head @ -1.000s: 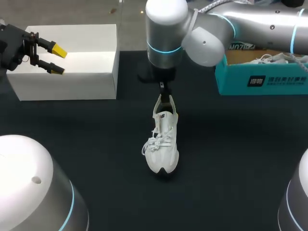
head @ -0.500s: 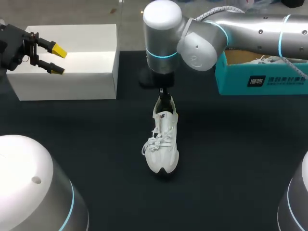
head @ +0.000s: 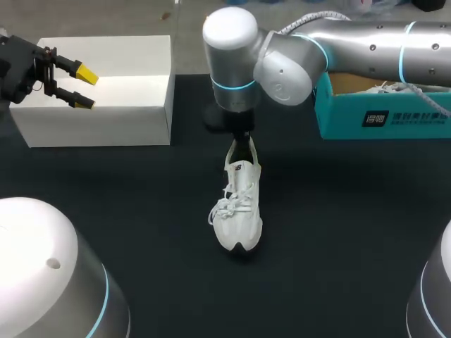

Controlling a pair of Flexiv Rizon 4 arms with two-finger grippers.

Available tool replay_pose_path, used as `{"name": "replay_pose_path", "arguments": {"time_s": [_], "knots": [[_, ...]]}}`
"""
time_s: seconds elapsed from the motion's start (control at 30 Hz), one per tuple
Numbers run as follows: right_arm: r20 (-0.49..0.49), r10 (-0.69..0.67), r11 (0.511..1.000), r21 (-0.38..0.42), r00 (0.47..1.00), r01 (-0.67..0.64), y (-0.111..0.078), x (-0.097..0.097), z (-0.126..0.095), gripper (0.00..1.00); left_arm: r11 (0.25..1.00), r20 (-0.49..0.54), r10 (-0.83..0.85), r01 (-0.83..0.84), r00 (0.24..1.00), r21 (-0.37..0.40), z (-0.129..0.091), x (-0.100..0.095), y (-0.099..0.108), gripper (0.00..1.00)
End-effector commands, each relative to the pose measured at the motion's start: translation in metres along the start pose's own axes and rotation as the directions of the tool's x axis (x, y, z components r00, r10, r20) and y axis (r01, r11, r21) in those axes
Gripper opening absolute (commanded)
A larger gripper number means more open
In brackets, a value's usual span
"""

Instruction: Take the shoe out of the shoebox, open the shoe tongue, remove and reinsert the insole, then place the shoe into the shoebox

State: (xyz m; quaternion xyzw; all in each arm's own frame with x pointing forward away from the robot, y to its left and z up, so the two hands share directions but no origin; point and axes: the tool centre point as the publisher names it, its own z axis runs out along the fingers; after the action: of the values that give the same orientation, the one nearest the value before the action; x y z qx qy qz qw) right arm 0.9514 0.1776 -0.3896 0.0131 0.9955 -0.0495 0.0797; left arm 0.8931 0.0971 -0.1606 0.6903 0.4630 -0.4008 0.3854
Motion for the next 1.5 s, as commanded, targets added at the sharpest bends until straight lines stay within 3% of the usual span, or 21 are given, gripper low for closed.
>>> {"name": "replay_pose_path", "arguments": {"time_s": [0.03,0.13,0.23,0.33,0.57,0.77,1.07,1.5], "knots": [[-0.003,0.018,0.999,0.033,1.000,-0.018,-0.003,0.005,-0.012,0.00,1.000,-0.003,0.001,-0.001,1.000,0.001,0.000,0.000,0.000,1.00],[-0.022,0.026,0.999,0.030,0.999,-0.026,-0.006,0.009,-0.027,0.00,1.000,-0.003,0.001,-0.001,1.000,0.001,0.000,0.000,0.000,1.00],[-0.029,0.034,0.996,0.080,0.999,-0.032,-0.010,0.011,-0.048,0.00,1.000,-0.003,0.001,-0.001,1.000,0.001,0.000,0.000,0.000,1.00],[-0.037,0.048,0.994,0.104,0.998,-0.043,-0.015,0.008,-0.078,0.00,1.000,-0.003,0.001,-0.001,1.000,0.001,0.000,0.000,0.000,1.00],[-0.021,0.006,1.000,0.015,1.000,-0.005,-0.026,-0.002,-0.146,0.00,1.000,-0.003,0.001,-0.001,1.000,0.001,0.000,0.000,0.000,1.00],[0.014,-0.005,1.000,-0.008,1.000,0.005,-0.037,-0.025,-0.191,0.00,1.000,-0.003,0.001,-0.001,1.000,0.001,0.000,0.000,0.000,1.00],[0.005,0.014,1.000,-0.013,1.000,-0.014,-0.038,-0.037,-0.220,0.00,1.000,-0.003,0.001,-0.001,1.000,0.001,0.000,0.000,0.000,1.00],[0.005,0.014,1.000,-0.013,1.000,-0.014,-0.038,-0.037,-0.220,0.00,1.000,-0.003,0.001,-0.001,1.000,0.001,0.000,0.000,0.000,1.00]]}}
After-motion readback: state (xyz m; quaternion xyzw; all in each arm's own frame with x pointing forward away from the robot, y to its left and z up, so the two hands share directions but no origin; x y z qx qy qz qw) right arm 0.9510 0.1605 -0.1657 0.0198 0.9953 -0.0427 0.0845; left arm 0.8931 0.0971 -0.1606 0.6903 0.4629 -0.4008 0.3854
